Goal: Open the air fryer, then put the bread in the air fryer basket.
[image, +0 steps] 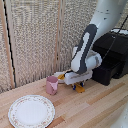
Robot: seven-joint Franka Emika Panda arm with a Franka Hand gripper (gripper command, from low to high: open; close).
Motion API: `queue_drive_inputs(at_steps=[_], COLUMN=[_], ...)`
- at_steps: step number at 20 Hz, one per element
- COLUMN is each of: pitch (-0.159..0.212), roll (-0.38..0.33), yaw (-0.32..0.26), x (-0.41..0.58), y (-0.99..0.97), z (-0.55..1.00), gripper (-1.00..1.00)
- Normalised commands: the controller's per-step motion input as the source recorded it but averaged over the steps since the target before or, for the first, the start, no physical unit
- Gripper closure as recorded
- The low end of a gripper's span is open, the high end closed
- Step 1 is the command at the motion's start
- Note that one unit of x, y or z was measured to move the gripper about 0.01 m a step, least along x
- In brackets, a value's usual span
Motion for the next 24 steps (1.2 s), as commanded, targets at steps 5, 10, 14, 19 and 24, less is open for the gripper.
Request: queue_drive_inputs(at_steps=[5,10,14,19,24], pitch=[0.008,0.046,0.052,0.012,-0.015], roll=[-0.023,-0.038,-0.07,-0.101,-0.085], yaw=[-0.183,-0.182,-0.21,-0.275,-0.281], x=[0.163,0.234,0.496,0.419,0.363], y=[0.2,0.13,0.0,-0.01,0.0], z=[1.0,1.0,0.86,0.57,0.37], gripper=[1.0,1.0,1.0,1.0,1.0])
